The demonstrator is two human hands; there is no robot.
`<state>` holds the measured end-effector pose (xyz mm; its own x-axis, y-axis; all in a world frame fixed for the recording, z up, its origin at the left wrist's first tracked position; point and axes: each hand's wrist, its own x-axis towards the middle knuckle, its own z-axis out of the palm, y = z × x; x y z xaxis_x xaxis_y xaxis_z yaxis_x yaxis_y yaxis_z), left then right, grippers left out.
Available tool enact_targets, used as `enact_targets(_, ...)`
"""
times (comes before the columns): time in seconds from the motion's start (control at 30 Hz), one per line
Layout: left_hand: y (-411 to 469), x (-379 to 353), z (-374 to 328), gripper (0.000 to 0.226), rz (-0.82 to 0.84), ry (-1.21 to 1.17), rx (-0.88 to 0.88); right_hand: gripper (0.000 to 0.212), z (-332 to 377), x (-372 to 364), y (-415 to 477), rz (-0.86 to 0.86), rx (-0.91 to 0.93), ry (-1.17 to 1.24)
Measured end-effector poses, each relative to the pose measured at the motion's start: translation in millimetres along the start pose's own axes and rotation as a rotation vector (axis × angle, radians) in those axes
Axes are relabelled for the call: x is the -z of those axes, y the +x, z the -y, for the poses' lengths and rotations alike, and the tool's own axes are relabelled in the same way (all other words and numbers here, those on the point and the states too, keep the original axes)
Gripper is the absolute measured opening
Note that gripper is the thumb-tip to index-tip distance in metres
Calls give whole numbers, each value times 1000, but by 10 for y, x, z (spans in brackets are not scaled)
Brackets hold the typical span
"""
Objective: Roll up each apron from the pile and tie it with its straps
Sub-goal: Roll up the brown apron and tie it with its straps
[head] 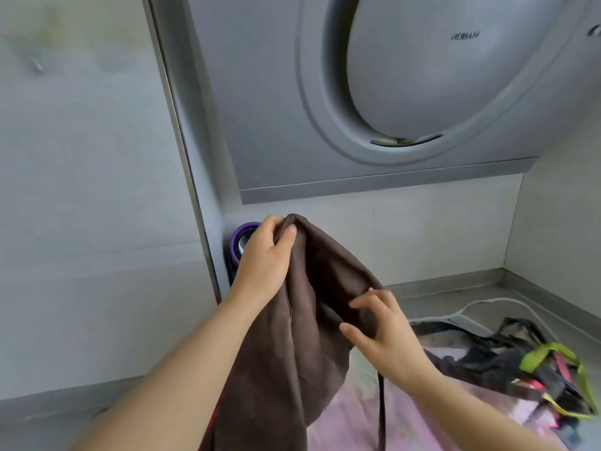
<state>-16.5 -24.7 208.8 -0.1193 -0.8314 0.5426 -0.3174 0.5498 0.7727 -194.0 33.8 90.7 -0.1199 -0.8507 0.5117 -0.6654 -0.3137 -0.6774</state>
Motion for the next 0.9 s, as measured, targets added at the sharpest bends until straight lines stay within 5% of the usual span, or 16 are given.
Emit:
enact_targets(0.17, -3, 151, -237, 14, 74, -254, 71, 125, 131, -292, 108, 290, -253, 203)
enact_targets(0.3, -4, 300, -433, 21, 130, -460, 184, 143, 431, -207, 345, 375, -136, 376)
enact_targets(0.37, -3, 357, -503, 26, 151, -523, 240, 132, 563, -162, 412, 497, -46, 525)
enact_targets(0.5, 35, 421, -519, 28, 59, -536, 292, 40, 810, -125, 428, 660, -35, 723)
enact_targets(0.57, 90, 467, -474, 23, -77, -480, 289, 18, 783, -119, 465, 652, -50, 662)
enact_targets(0.67, 164, 611, -335, 18, -241, -267, 249, 16, 626, 2, 647, 492, 4, 365)
enact_targets(0.77, 197, 745, -161, 13, -247, 79, 176, 15, 579, 267, 885, 243, 28, 47)
enact_targets(0.9, 287, 804, -135, 15, -254, 191, 135, 13, 784, 642, 1251, 57, 174, -367)
